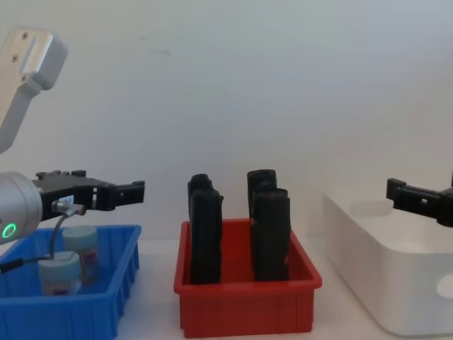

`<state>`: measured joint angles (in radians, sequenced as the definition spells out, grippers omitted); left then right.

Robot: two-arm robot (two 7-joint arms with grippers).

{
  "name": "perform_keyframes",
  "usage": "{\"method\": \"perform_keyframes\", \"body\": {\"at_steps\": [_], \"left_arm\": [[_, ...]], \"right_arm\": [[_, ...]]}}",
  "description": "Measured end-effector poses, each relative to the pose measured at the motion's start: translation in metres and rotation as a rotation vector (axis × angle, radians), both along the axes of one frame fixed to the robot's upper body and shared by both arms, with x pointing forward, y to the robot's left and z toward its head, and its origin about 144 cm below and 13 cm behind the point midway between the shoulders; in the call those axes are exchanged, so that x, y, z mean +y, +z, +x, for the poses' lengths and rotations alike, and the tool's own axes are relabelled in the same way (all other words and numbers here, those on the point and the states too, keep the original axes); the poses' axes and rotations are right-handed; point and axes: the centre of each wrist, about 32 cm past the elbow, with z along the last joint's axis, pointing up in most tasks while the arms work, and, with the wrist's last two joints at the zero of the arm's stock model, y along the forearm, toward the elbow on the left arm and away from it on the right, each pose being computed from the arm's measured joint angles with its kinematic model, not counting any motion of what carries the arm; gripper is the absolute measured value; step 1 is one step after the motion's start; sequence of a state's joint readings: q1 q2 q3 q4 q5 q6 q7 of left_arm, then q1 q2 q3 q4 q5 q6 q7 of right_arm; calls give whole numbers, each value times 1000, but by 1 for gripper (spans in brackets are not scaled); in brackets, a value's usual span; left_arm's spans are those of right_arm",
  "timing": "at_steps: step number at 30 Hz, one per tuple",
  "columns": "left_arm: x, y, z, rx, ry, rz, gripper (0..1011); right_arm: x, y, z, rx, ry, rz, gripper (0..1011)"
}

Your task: Pick the cotton swabs from the blue box and place them into the white box.

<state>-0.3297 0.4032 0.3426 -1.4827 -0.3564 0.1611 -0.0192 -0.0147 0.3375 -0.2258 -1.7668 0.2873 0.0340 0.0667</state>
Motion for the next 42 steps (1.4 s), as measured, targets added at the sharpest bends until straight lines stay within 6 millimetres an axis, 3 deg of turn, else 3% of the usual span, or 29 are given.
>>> {"method": "perform_keyframes", "body": {"at_steps": [23, 42], "left_arm": [[30, -13, 40, 185, 136, -39, 1004], [39, -24, 47, 291, 169, -26, 1004]], "right_arm": [[0, 0, 0, 0, 0, 0, 1002], [0, 0, 0, 0, 0, 0, 1002]]}}
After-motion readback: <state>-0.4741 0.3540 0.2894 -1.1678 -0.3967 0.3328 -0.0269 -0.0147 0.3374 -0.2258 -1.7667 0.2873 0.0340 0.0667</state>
